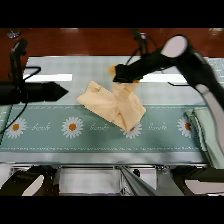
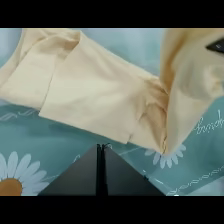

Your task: Fold the shirts.

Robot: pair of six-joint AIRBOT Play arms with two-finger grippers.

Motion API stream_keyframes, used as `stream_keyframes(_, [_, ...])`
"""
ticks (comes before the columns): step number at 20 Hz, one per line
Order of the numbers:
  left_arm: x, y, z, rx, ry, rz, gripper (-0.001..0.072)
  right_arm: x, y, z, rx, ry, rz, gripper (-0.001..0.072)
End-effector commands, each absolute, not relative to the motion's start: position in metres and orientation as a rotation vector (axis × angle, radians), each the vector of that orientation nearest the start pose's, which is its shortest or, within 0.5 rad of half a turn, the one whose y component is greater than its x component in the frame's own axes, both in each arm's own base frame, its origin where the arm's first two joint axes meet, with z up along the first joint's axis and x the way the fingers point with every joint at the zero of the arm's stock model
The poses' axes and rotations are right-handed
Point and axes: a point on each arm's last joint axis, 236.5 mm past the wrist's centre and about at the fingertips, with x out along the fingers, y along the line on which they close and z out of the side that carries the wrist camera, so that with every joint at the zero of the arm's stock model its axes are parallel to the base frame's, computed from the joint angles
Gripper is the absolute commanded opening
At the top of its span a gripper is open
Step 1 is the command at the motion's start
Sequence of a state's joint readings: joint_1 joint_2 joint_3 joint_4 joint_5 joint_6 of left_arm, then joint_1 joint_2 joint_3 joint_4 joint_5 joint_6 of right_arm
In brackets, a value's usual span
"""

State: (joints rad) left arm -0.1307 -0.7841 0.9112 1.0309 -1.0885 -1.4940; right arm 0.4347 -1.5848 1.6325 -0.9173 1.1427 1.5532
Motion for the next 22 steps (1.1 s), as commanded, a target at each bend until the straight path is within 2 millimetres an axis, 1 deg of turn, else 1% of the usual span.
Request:
stream_keyframes(1, [0.268, -0.140, 0.087, -0.377, 0.970, -0.436, 0.0022, 0.421, 0.397, 0.057, 0.305, 1.207, 0.837, 0.0022])
stream_keyframes(2, [0.265, -0.141, 0.078, -0.385, 0.992, -0.435, 0.0021, 0.424, 0.408, 0.051, 0.310, 1.217, 0.846, 0.0022])
stream_keyframes(4, [0.264, -0.140, 0.067, -0.394, 1.009, -0.424, 0.0021, 0.427, 0.426, 0.037, 0.313, 1.229, 0.860, 0.0022])
stream_keyframes(7, [0.271, -0.137, 0.062, -0.408, 0.984, -0.404, 0.0021, 0.427, 0.443, 0.027, 0.372, 1.251, 0.879, 0.0022])
stream_keyframes(8, [0.273, -0.136, 0.061, -0.411, 0.975, -0.397, 0.0021, 0.423, 0.449, 0.022, 0.391, 1.270, 0.890, 0.0063])
stream_keyframes(9, [0.275, -0.135, 0.059, -0.415, 0.968, -0.390, 0.0022, 0.415, 0.456, 0.021, 0.424, 1.298, 0.915, 0.0282])
stream_keyframes(10, [0.278, -0.135, 0.057, -0.417, 0.963, -0.383, 0.0022, 0.402, 0.464, 0.027, 0.458, 1.328, 0.981, 0.0554])
stream_keyframes(11, [0.281, -0.134, 0.056, -0.420, 0.959, -0.377, 0.0022, 0.388, 0.470, 0.037, 0.454, 1.327, 1.081, 0.0635])
stream_keyframes(12, [0.284, -0.133, 0.055, -0.422, 0.952, -0.370, 0.0022, 0.386, 0.463, 0.048, 0.454, 1.324, 1.127, 0.0635])
stream_keyframes(13, [0.288, -0.131, 0.055, -0.424, 0.944, -0.362, 0.0022, 0.397, 0.446, 0.057, 0.469, 1.317, 1.110, 0.0634])
stream_keyframes(14, [0.291, -0.128, 0.055, -0.429, 0.937, -0.351, 0.0021, 0.413, 0.420, 0.072, 0.514, 1.319, 1.066, 0.0633])
stream_keyframes(15, [0.293, -0.123, 0.055, -0.436, 0.934, -0.337, 0.0022, 0.427, 0.386, 0.089, 0.548, 1.320, 1.027, 0.0633])
stream_keyframes(16, [0.294, -0.119, 0.054, -0.442, 0.934, -0.324, 0.0022, 0.435, 0.351, 0.108, 0.558, 1.314, 1.006, 0.0633])
stream_keyframes(17, [0.296, -0.114, 0.054, -0.448, 0.931, -0.310, 0.0022, 0.437, 0.309, 0.127, 0.537, 1.308, 0.979, 0.0632])
stream_keyframes(18, [0.297, -0.110, 0.054, -0.453, 0.927, -0.299, 0.0022, 0.434, 0.267, 0.139, 0.481, 1.308, 0.923, 0.0632])
stream_keyframes(19, [0.298, -0.108, 0.054, -0.450, 0.924, -0.295, 0.0022, 0.428, 0.222, 0.145, 0.394, 1.310, 0.827, 0.0632])
stream_keyframes(20, [0.298, -0.107, 0.054, -0.451, 0.923, -0.292, 0.0022, 0.420, 0.171, 0.145, 0.278, 1.314, 0.678, 0.0632])
stream_keyframes(21, [0.298, -0.107, 0.054, -0.452, 0.923, -0.292, 0.0022, 0.411, 0.125, 0.141, 0.190, 1.312, 0.511, 0.0632])
stream_keyframes(22, [0.298, -0.108, 0.054, -0.454, 0.923, -0.293, 0.0022, 0.402, 0.088, 0.137, 0.156, 1.283, 0.351, 0.0631])
